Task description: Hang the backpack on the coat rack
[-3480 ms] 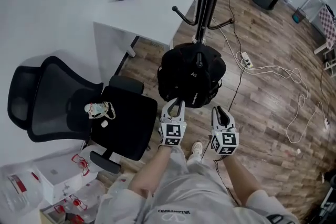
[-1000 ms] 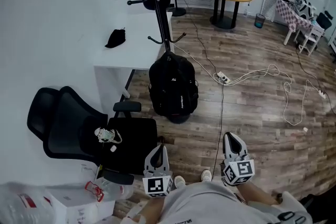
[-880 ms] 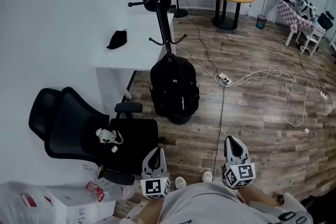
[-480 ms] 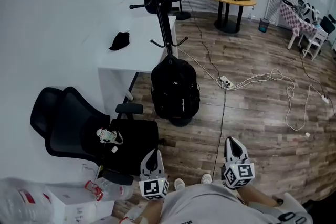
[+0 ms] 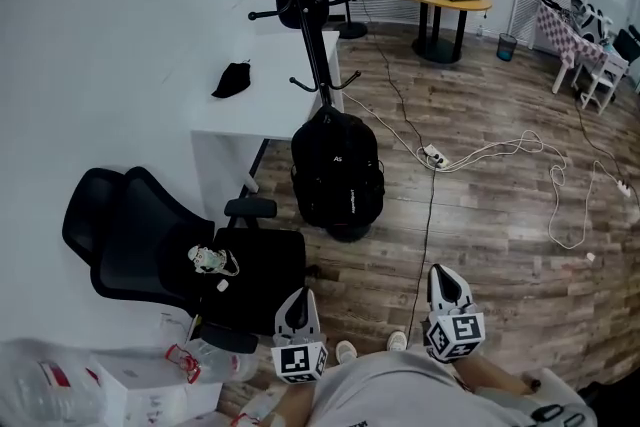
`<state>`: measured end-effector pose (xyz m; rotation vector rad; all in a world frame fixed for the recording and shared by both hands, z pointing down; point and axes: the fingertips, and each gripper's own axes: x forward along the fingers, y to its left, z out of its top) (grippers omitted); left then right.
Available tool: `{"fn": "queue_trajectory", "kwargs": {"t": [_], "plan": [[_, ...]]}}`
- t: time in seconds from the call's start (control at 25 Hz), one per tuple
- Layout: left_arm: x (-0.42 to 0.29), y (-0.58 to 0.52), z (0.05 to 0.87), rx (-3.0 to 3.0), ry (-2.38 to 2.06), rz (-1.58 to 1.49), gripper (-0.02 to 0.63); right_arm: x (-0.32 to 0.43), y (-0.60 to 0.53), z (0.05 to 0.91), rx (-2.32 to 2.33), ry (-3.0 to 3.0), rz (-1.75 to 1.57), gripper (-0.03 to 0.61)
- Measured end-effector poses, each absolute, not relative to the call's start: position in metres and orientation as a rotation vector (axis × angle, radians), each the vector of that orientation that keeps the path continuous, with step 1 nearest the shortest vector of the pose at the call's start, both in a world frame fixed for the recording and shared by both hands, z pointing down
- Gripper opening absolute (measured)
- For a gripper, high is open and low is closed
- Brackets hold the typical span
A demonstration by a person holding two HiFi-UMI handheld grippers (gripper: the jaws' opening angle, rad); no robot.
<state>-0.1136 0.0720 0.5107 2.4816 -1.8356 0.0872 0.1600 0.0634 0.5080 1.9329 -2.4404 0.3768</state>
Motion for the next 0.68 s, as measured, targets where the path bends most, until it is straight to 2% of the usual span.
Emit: {"fn": "queue_trajectory", "kwargs": {"t": [0.68], "plan": [[-0.114,0.061,0.516,2.473,-1.819,0.108,0.009,0.149,0.062,0.509,1.872,-2.455,0.36,0.014]]}}
